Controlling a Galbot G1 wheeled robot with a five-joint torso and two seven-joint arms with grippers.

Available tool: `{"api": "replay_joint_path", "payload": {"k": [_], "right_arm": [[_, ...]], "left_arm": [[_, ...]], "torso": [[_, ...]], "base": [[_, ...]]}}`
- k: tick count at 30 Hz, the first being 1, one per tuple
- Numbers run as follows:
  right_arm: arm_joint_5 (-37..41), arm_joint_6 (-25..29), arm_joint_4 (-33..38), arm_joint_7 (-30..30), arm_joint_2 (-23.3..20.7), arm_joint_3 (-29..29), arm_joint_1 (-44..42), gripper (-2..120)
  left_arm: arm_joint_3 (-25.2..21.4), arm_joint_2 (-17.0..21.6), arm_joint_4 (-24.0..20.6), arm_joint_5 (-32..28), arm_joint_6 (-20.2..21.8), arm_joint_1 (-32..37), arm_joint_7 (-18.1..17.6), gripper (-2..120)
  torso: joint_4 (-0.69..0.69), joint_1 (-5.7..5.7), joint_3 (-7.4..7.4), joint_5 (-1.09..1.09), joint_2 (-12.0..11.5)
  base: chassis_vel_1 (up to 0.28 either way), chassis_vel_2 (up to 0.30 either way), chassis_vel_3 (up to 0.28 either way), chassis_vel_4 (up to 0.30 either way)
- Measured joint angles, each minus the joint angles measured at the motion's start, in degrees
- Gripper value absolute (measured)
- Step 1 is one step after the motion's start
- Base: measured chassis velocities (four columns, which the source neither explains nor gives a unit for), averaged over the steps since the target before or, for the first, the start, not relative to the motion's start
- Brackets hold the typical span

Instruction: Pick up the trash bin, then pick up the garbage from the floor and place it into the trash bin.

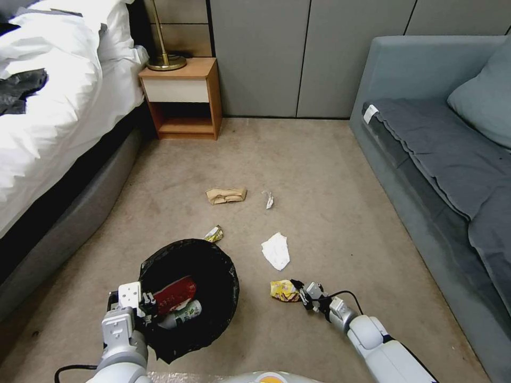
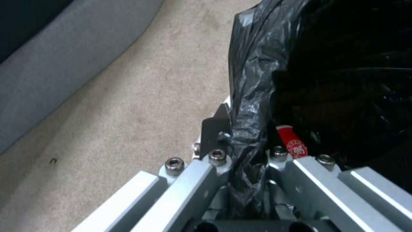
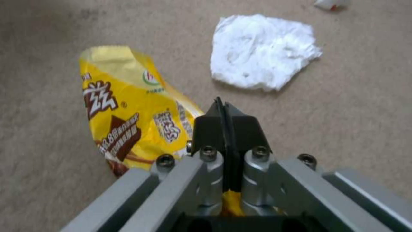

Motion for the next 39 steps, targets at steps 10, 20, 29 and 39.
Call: {"api": "replay_joint_path", "payload": {"k": [10,20,29,39], "right_arm": [[0.34,-1.18,5.72,0.7,-0.85,-0.64,-2.36,3],[-1.35,-1.33,8.99,1.14,-1.09,-1.77,-4.46,36],[-3.62,-1.36,8.29,1.15,-0.87,-2.23,-5.39,73],[-4.89,-0.95,4.46,1.35,0.04,-1.82,-4.13,103]], "left_arm": [[0.21,0.01,0.0,0.12,-0.05,0.02,0.05,0],[0.11,0.3,-0.24,0.09,-0.07,0.03,0.07,0],[0.26,0.24,-0.24,0.19,-0.06,-0.03,0.15,0],[0.25,0.21,-0.24,0.19,-0.06,-0.02,0.17,0]], "torso": [[0.0,0.0,0.0,-0.01,0.0],[0.0,0.0,0.0,-0.01,0.0],[0.0,0.0,0.0,0.0,0.0],[0.0,0.0,0.0,0.0,0.0]], "base": [[0.0,0.0,0.0,0.0],[0.0,0.0,0.0,0.0],[0.0,0.0,0.0,0.0],[0.0,0.0,0.0,0.0]]}}
